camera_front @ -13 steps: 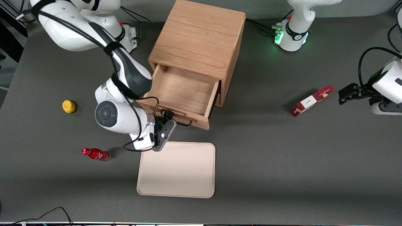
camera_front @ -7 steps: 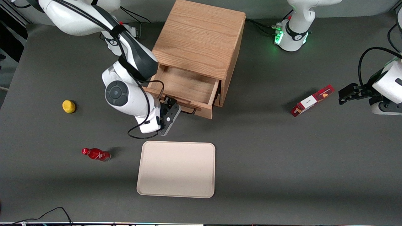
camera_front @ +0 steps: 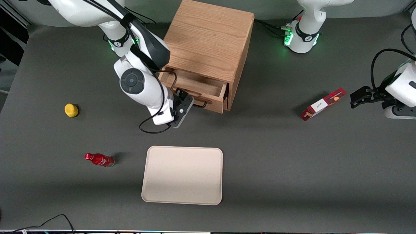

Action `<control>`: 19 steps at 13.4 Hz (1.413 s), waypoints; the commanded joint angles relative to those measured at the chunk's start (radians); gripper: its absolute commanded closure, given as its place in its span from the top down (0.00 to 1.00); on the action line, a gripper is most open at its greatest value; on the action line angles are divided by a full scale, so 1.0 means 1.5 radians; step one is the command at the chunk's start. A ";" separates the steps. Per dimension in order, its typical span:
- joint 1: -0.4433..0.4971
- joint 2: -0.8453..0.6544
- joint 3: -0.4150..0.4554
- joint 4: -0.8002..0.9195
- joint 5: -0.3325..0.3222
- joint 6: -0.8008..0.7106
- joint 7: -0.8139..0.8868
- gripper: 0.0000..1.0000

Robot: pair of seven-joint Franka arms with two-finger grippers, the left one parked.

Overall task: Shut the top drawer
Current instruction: 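Push the drawer into the wooden cabinet with the right gripper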

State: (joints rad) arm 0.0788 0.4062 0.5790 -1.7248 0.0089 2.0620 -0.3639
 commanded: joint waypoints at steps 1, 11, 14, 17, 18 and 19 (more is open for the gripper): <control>0.004 -0.034 0.020 -0.056 0.001 0.023 0.038 1.00; 0.000 -0.064 0.066 -0.082 0.002 -0.003 0.081 1.00; -0.004 -0.064 0.065 -0.042 0.026 -0.054 0.074 1.00; -0.012 -0.064 0.062 -0.011 0.033 -0.088 0.073 1.00; -0.012 -0.066 0.061 -0.001 0.050 -0.098 0.073 1.00; -0.013 -0.066 0.058 0.013 0.060 -0.117 0.073 1.00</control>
State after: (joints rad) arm 0.0694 0.3216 0.6593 -1.7376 0.0533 1.9426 -0.2710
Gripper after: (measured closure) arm 0.000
